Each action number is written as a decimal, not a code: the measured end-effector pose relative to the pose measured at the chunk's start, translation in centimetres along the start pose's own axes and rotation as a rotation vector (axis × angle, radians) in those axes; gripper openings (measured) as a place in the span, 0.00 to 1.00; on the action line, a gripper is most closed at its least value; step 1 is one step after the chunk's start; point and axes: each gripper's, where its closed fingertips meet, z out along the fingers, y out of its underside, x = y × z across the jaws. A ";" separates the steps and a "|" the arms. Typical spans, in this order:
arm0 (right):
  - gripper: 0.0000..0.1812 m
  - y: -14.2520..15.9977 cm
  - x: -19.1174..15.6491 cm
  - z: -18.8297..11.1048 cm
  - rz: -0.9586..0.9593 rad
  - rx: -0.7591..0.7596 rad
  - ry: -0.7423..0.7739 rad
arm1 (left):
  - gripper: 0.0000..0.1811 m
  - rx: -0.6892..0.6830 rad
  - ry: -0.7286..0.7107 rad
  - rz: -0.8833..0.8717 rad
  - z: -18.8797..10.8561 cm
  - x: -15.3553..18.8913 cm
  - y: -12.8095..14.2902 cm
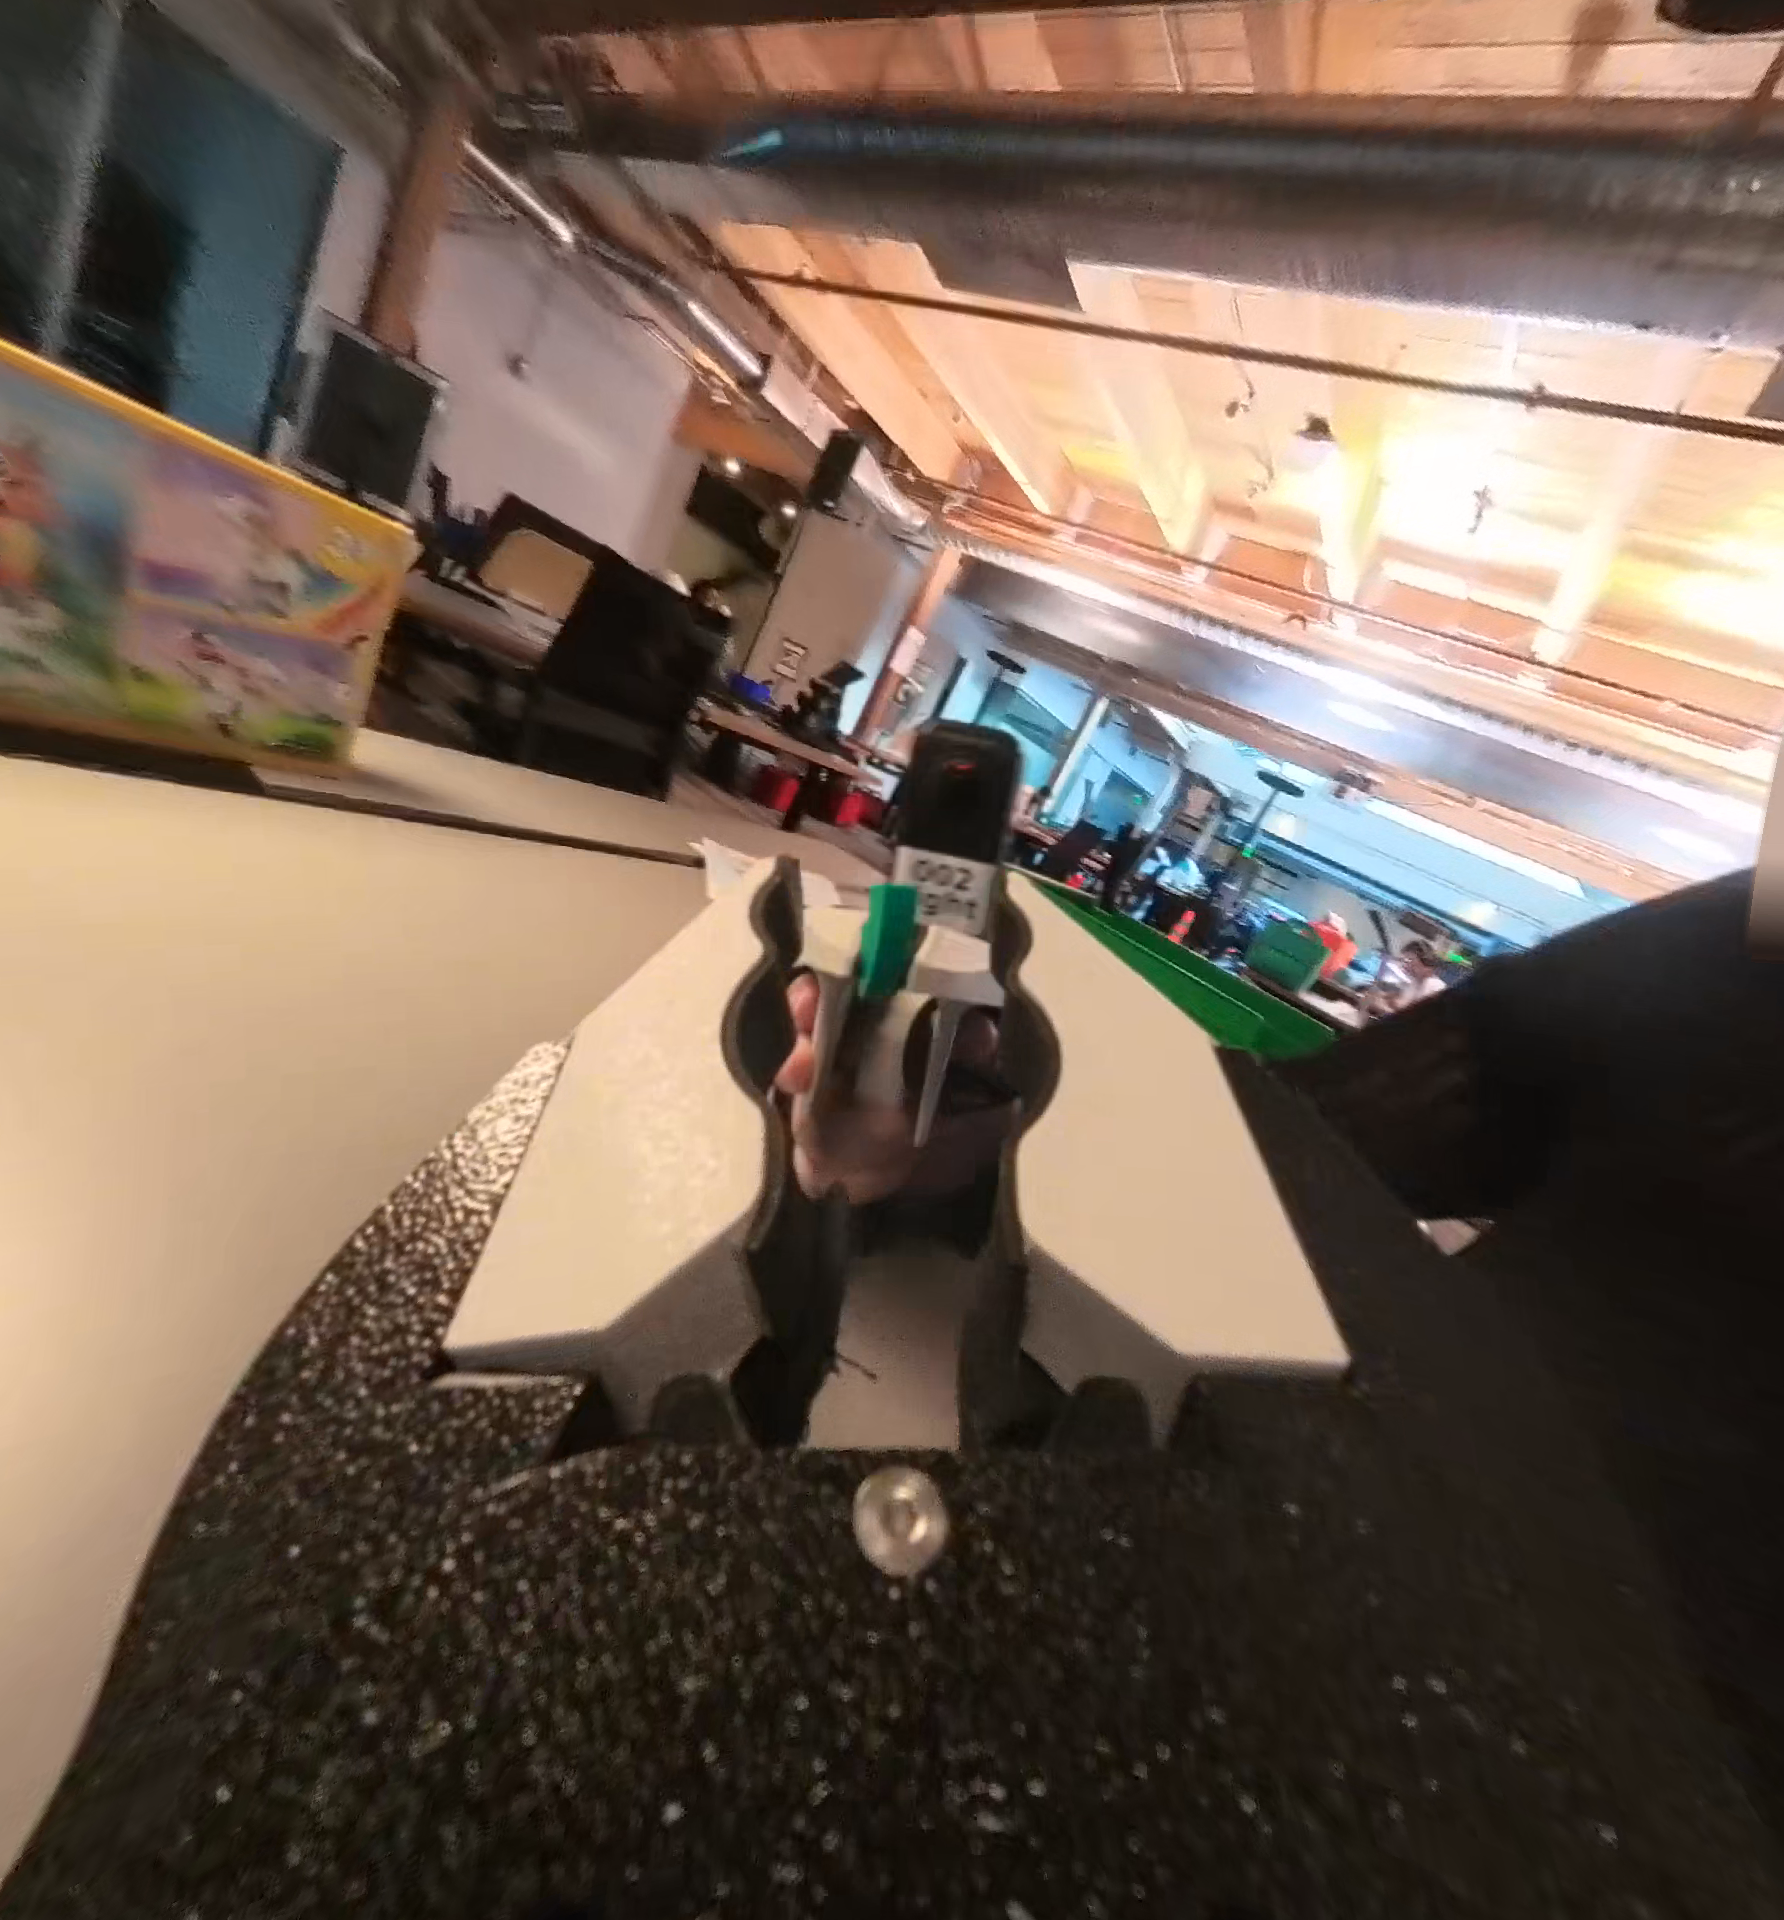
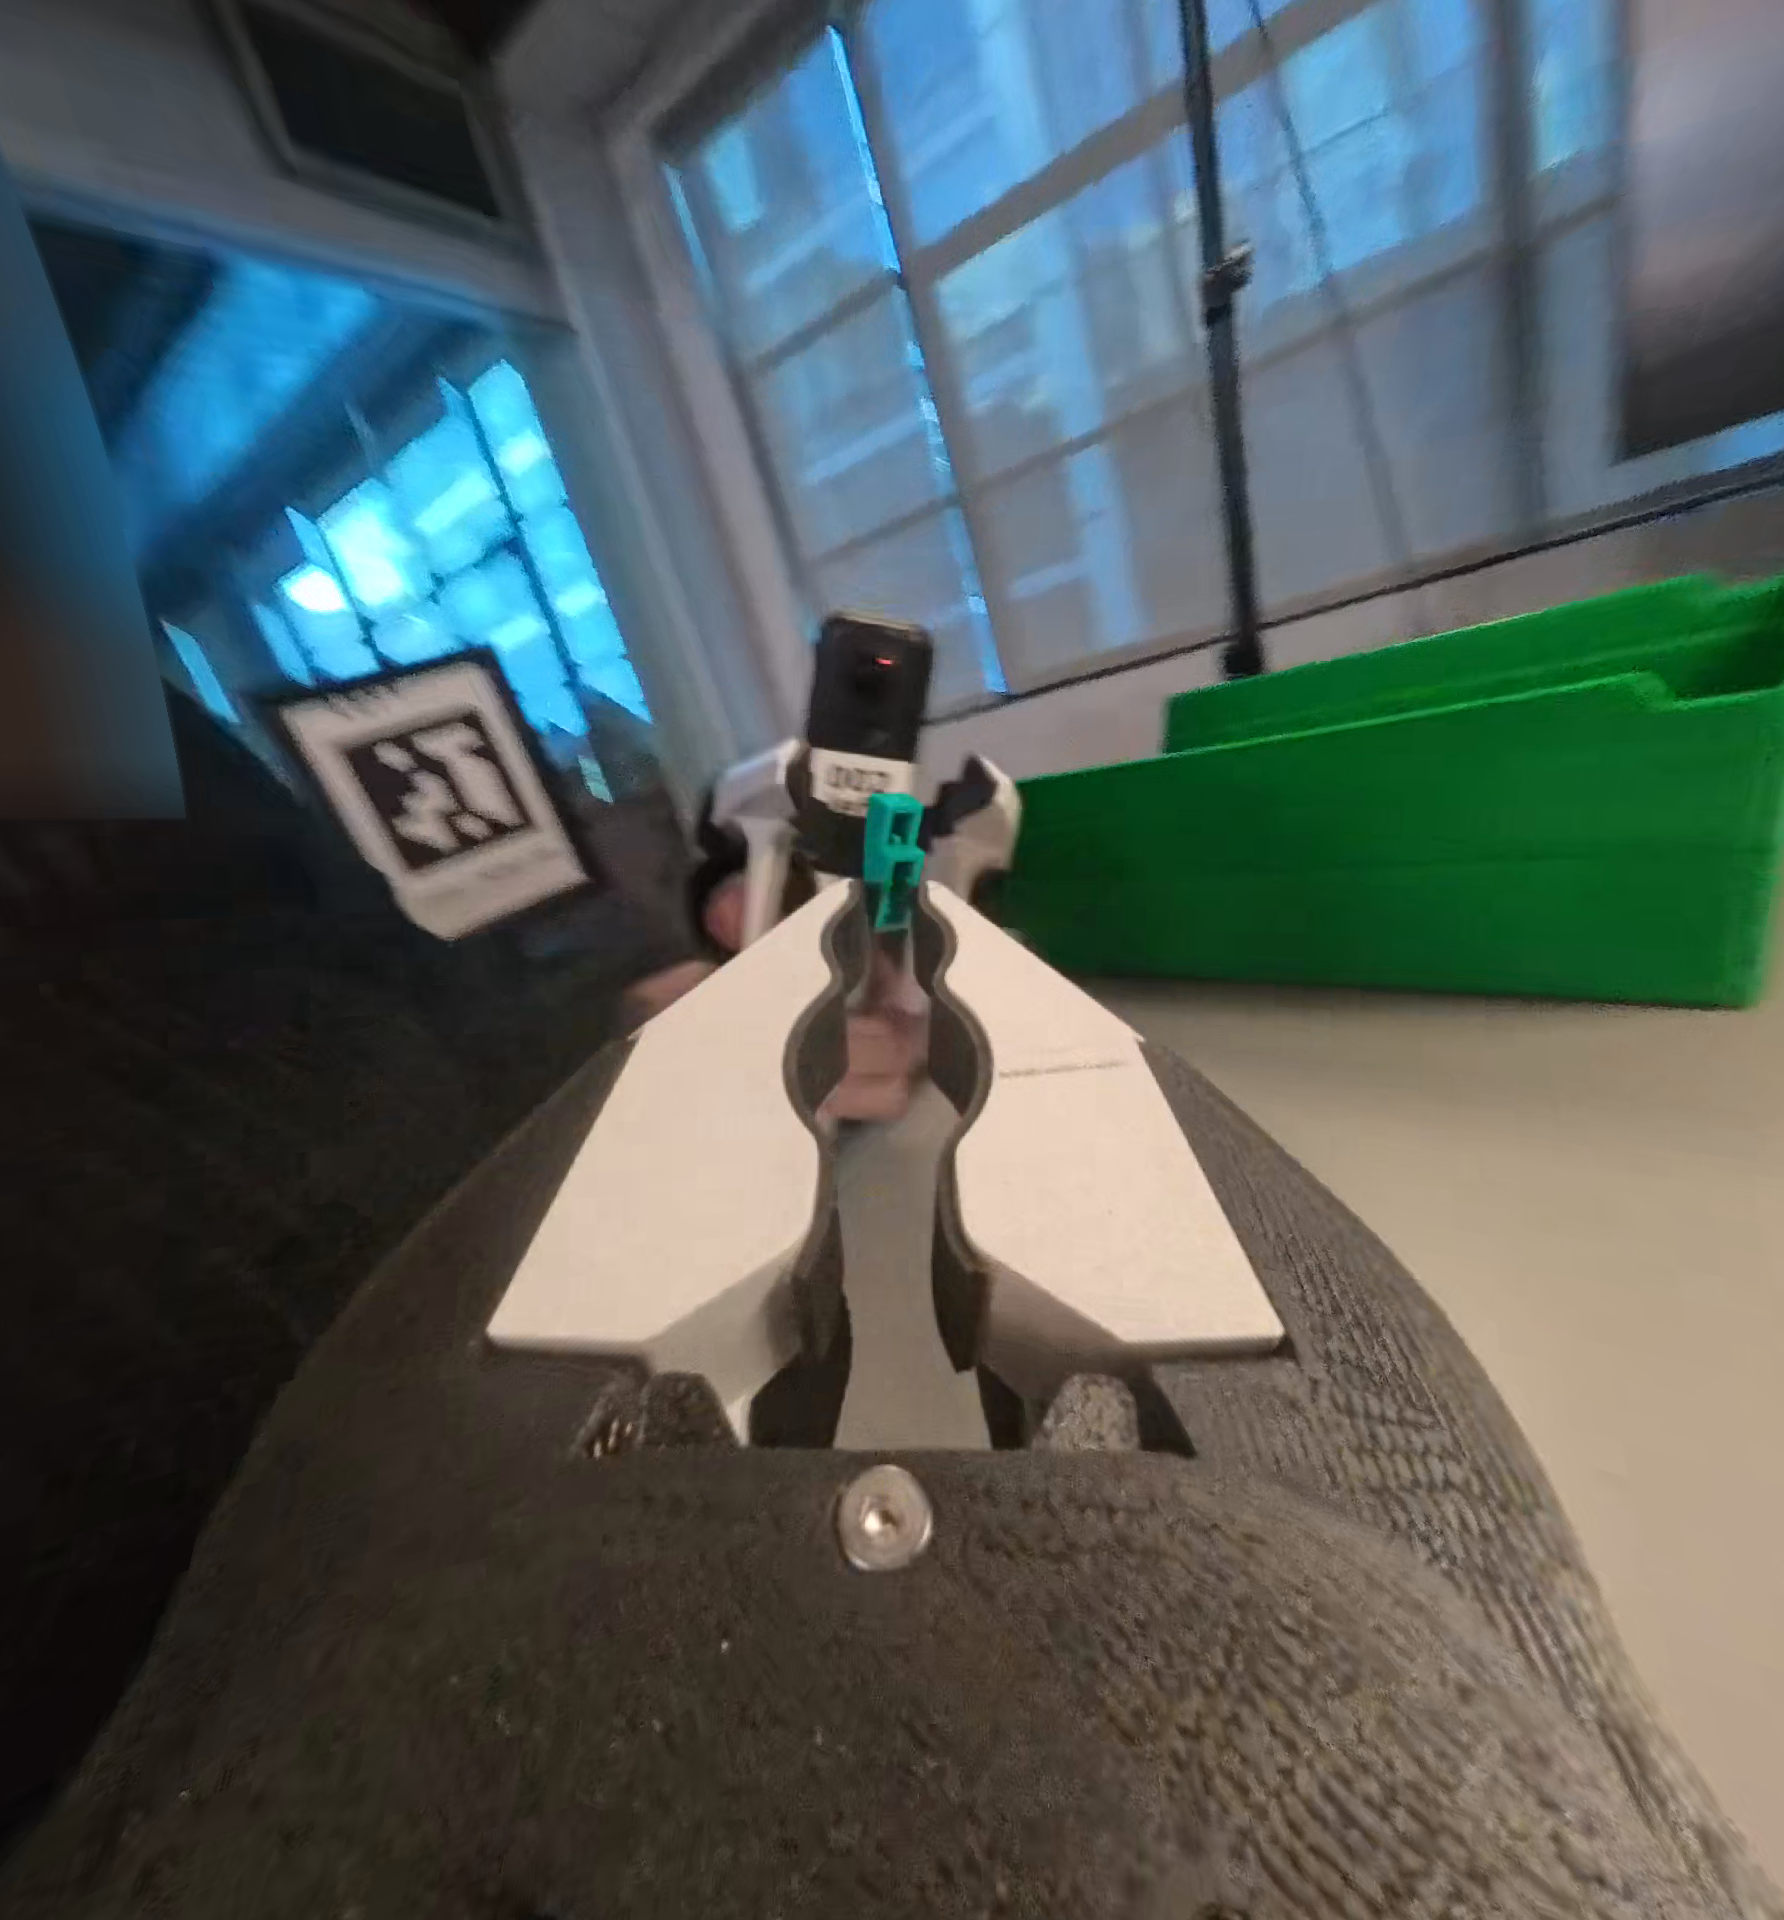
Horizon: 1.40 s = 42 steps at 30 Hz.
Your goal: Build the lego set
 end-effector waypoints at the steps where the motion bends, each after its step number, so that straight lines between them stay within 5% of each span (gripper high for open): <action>1: 0.03 0.0 0.2 0.0 -0.060 -0.011 0.037 | 0.18 -0.008 -0.025 -0.001 0.0 -0.5 0.2; 6: 0.04 0.0 0.1 0.1 -0.219 -0.038 0.101 | 0.16 -0.077 -0.048 -0.003 0.2 -1.0 1.7; 23: 0.04 0.3 -0.1 0.2 -0.250 -0.061 0.113 | 0.05 -0.070 -0.013 0.007 0.6 -0.3 1.8; 28: 0.03 0.4 -0.1 0.3 -0.263 -0.067 0.122 | 0.03 -0.095 -0.073 0.179 0.4 -0.2 1.7; 32: 0.18 -0.3 0.7 -0.4 -0.338 -0.033 0.185 | 0.03 -0.071 -0.125 0.178 -0.2 -0.9 0.5; 37: 0.23 3.0 5.8 -3.5 -0.700 -0.468 0.415 | 0.03 -0.083 -0.239 0.201 -2.1 -2.3 -0.4; 42: 0.38 7.1 6.1 -4.7 -0.459 -0.747 0.308 | 0.03 -0.130 -0.263 0.222 -3.4 -2.2 -0.4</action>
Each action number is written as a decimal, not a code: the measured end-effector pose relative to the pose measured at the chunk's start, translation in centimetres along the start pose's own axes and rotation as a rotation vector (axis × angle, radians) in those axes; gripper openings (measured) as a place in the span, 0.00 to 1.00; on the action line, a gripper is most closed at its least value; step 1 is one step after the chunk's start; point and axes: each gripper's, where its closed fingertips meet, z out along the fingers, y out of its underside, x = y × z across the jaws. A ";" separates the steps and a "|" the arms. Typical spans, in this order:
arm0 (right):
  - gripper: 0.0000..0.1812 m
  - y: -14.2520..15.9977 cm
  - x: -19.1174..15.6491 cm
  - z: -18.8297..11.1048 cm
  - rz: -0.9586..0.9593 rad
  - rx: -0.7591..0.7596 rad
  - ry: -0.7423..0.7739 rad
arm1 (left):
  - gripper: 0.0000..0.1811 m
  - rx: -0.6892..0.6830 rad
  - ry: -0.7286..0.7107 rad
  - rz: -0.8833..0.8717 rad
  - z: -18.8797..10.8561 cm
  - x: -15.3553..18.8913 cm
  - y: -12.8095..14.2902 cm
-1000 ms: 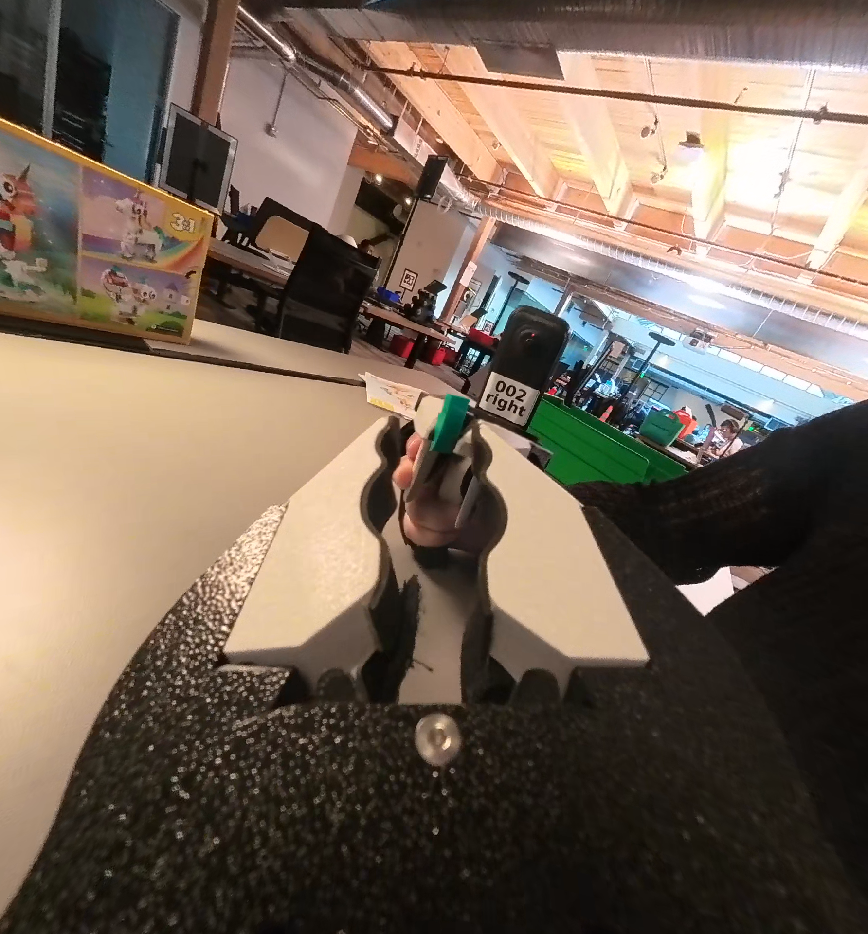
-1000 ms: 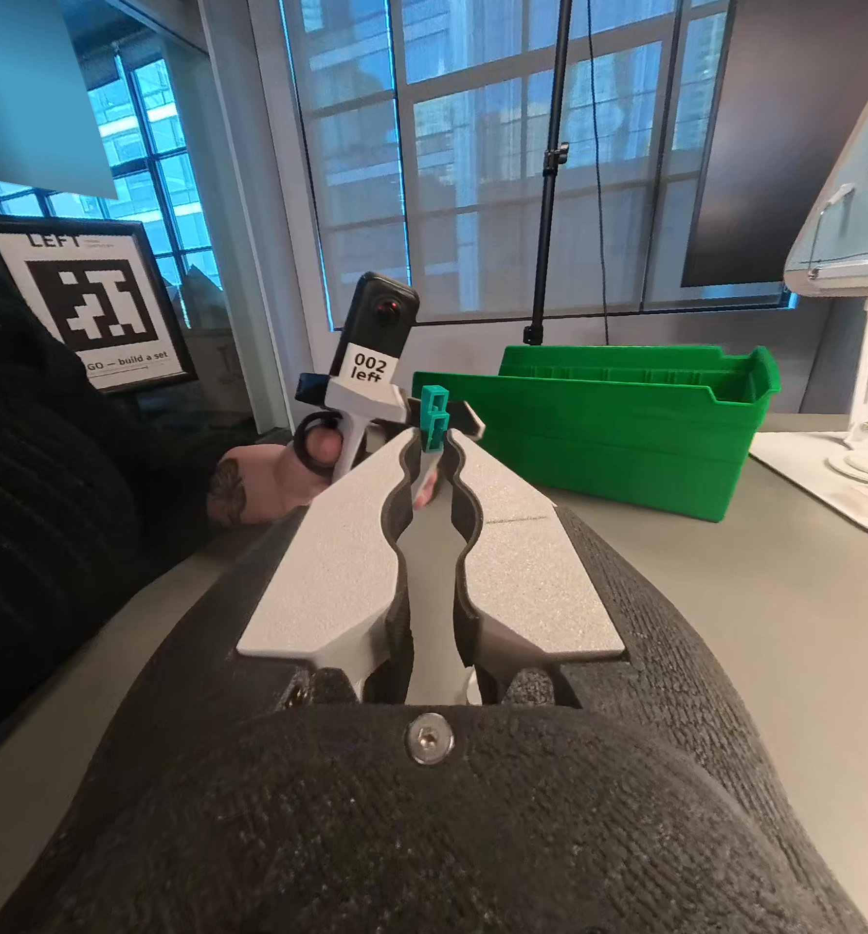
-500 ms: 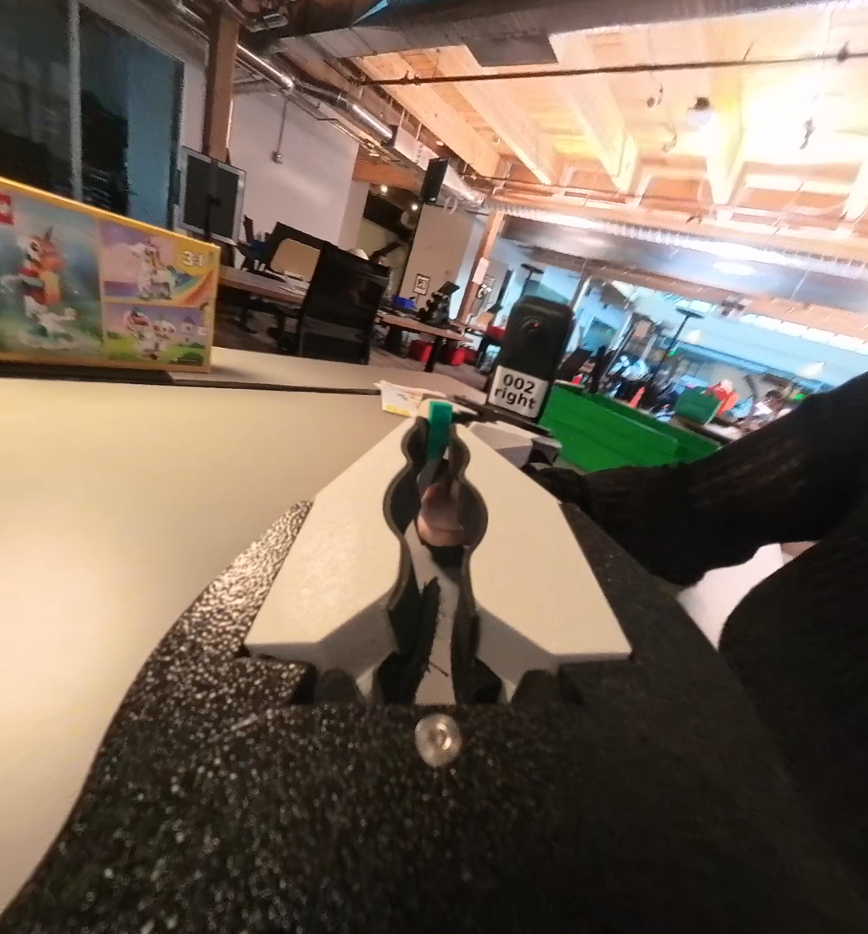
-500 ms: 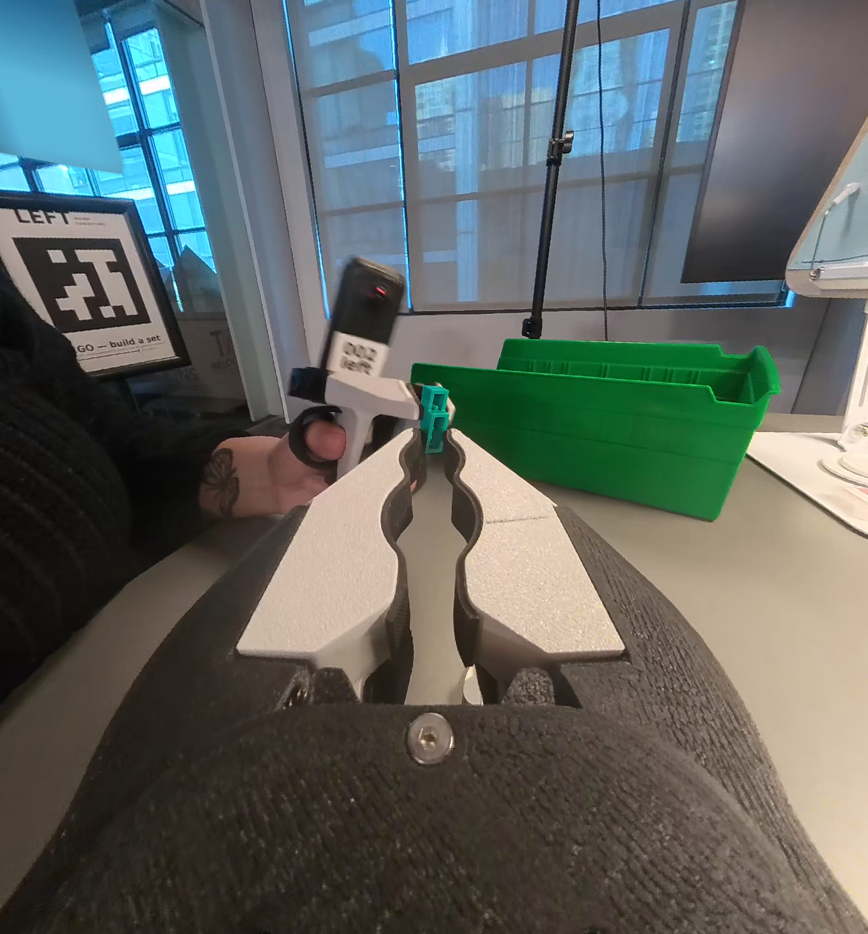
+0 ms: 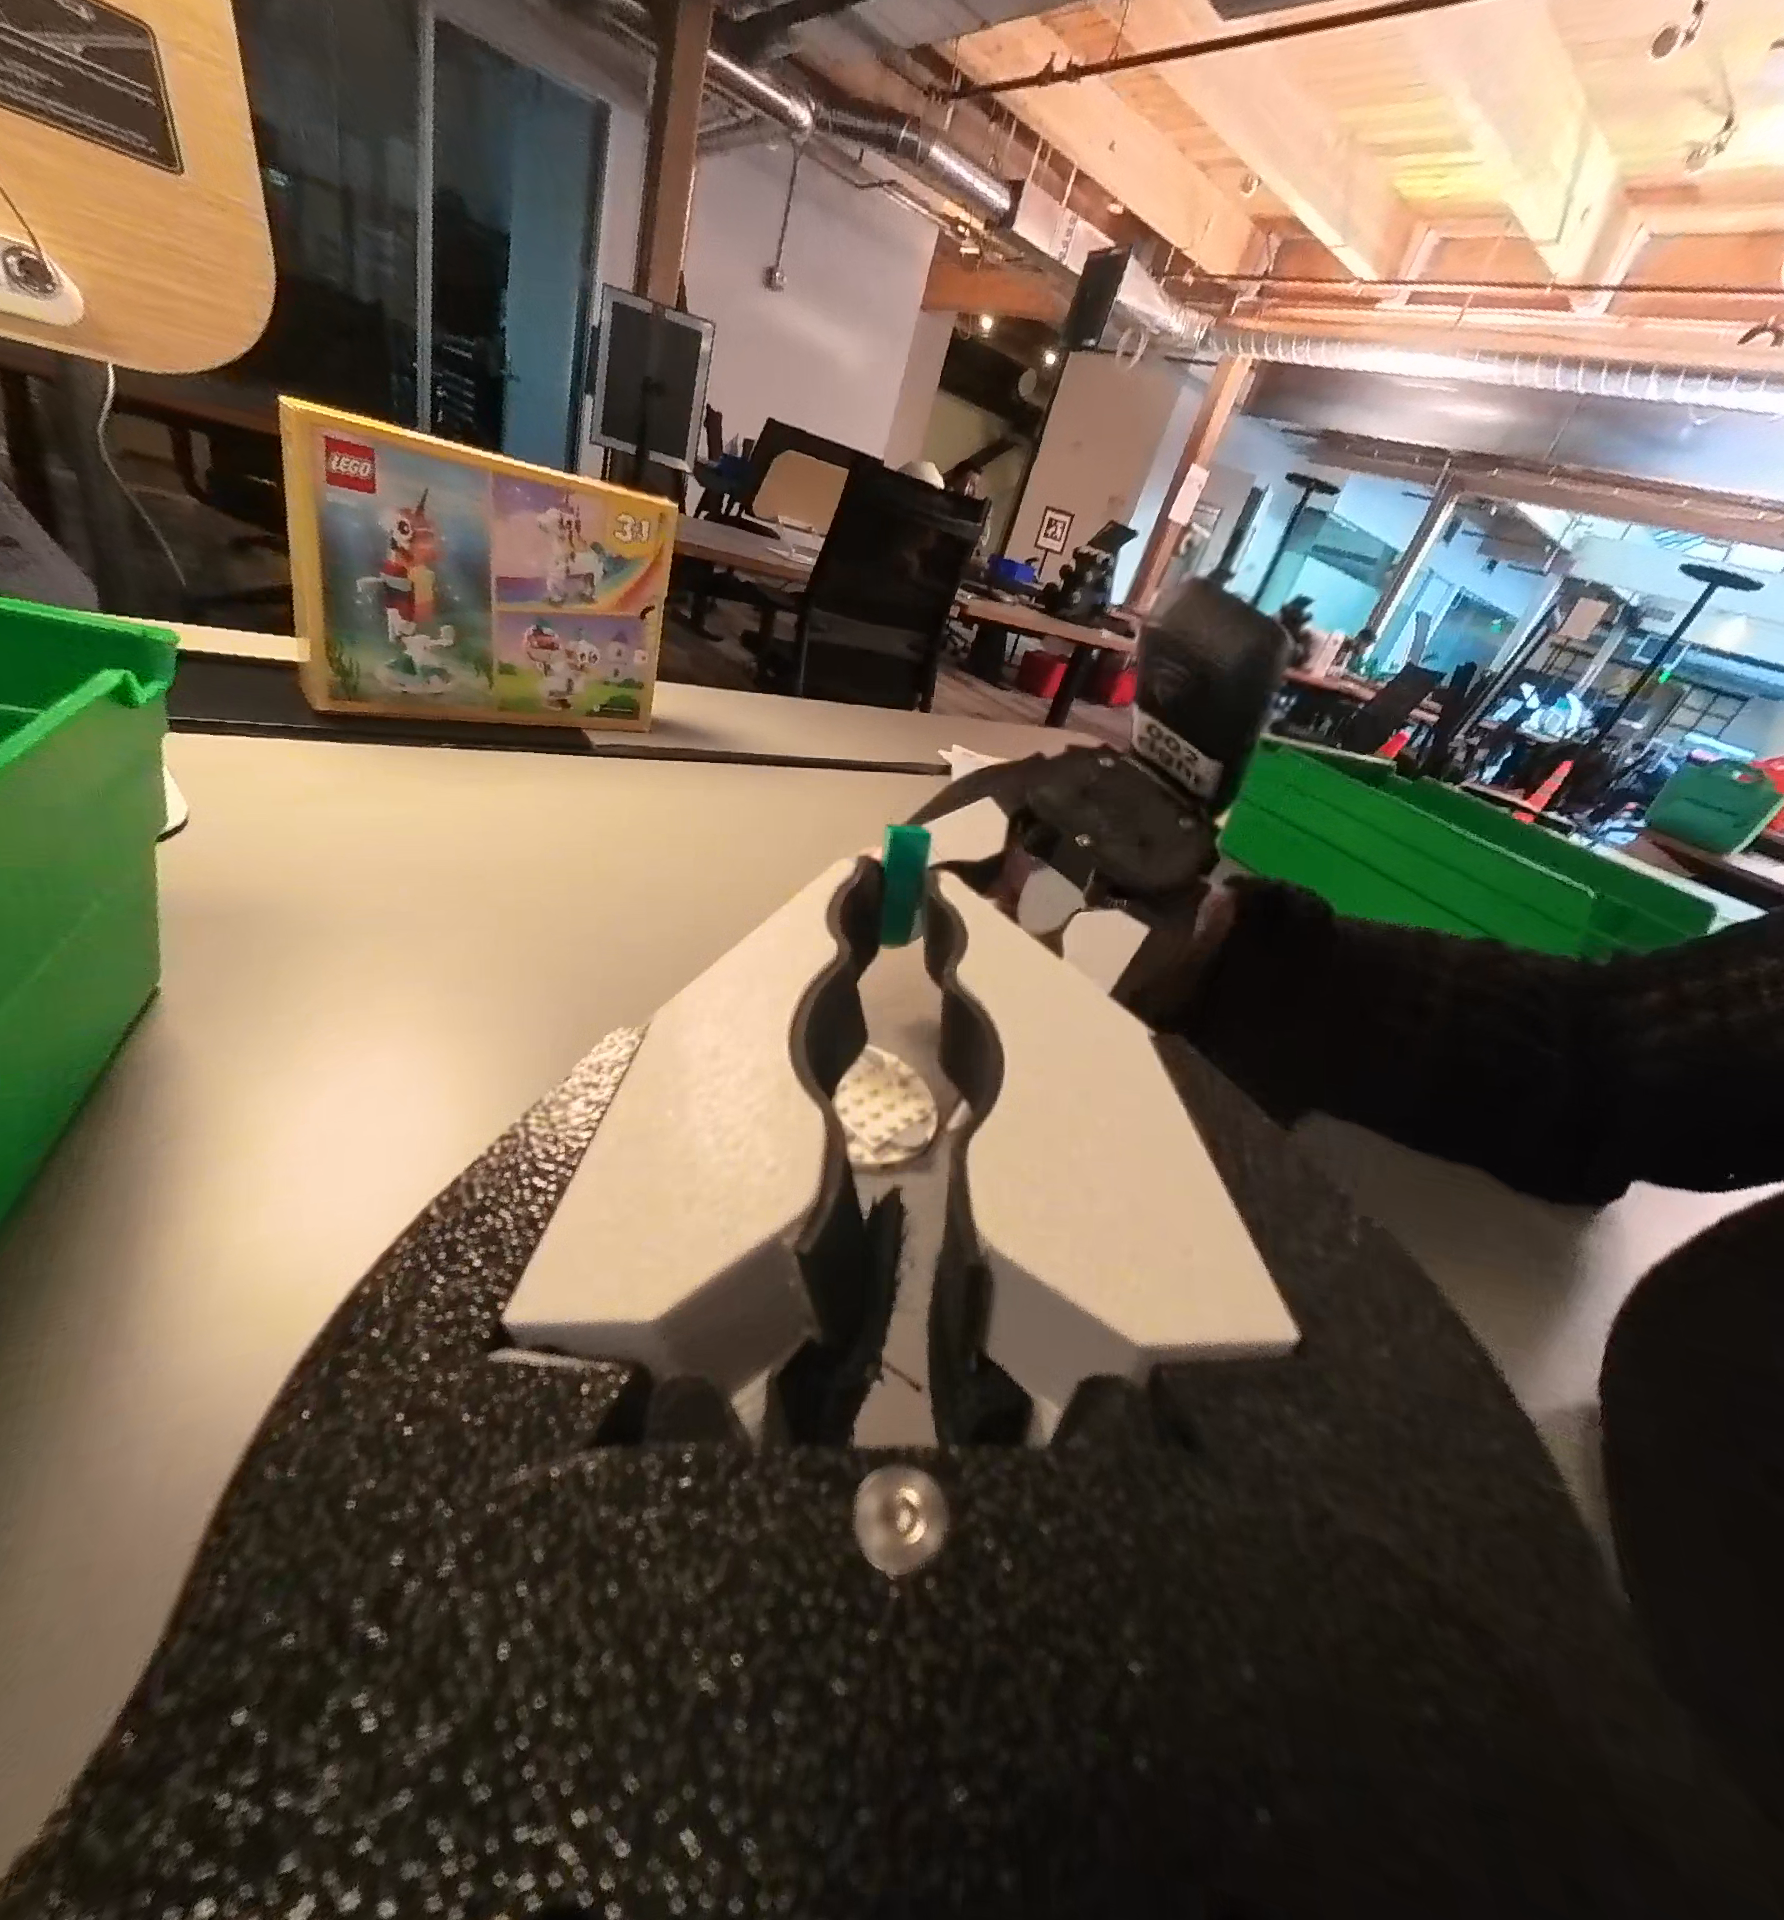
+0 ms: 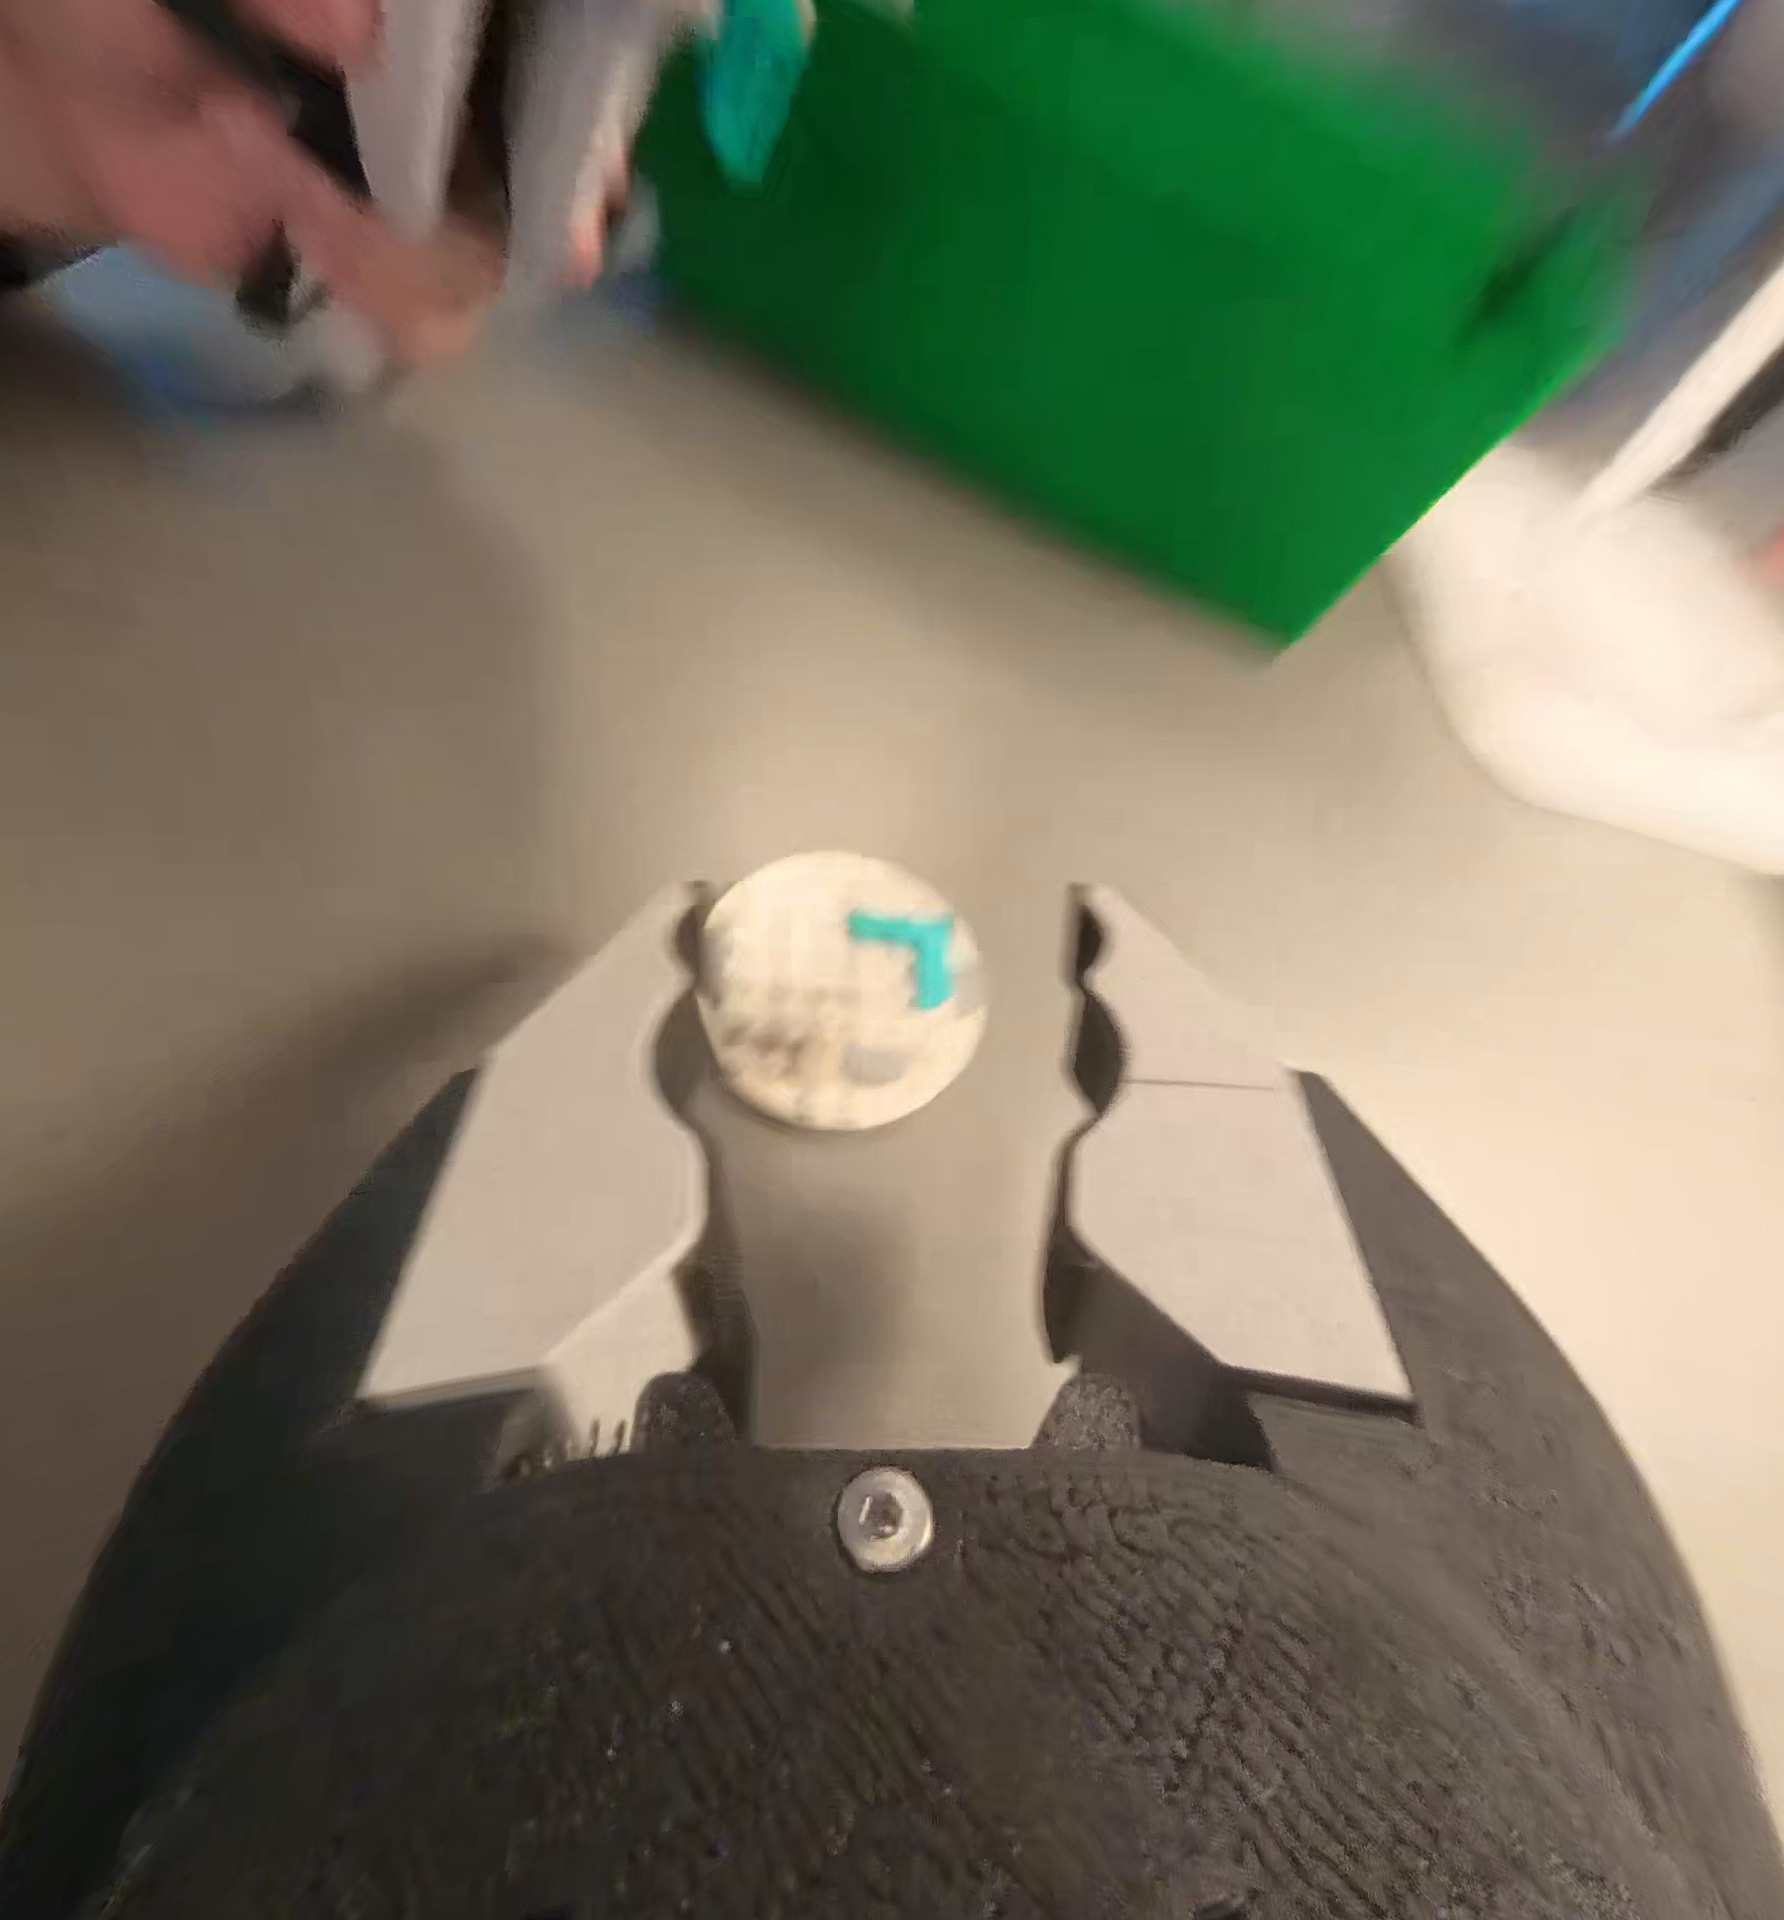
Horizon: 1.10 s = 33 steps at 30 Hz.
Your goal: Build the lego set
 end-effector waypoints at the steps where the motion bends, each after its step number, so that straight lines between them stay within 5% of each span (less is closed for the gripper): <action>1: 0.41 0.6 -0.2 0.2 0.028 -0.039 -0.034 | 0.03 -0.012 -0.005 0.009 -0.2 0.0 0.1; 4: 0.47 1.6 -0.5 0.6 0.021 -0.113 -0.055 | 0.03 -0.054 -0.016 0.033 -0.6 -0.2 0.4; 33: 0.34 3.0 -1.9 -0.2 0.193 -0.168 -0.163 | 0.03 -0.239 -0.086 0.077 -1.2 -1.5 1.7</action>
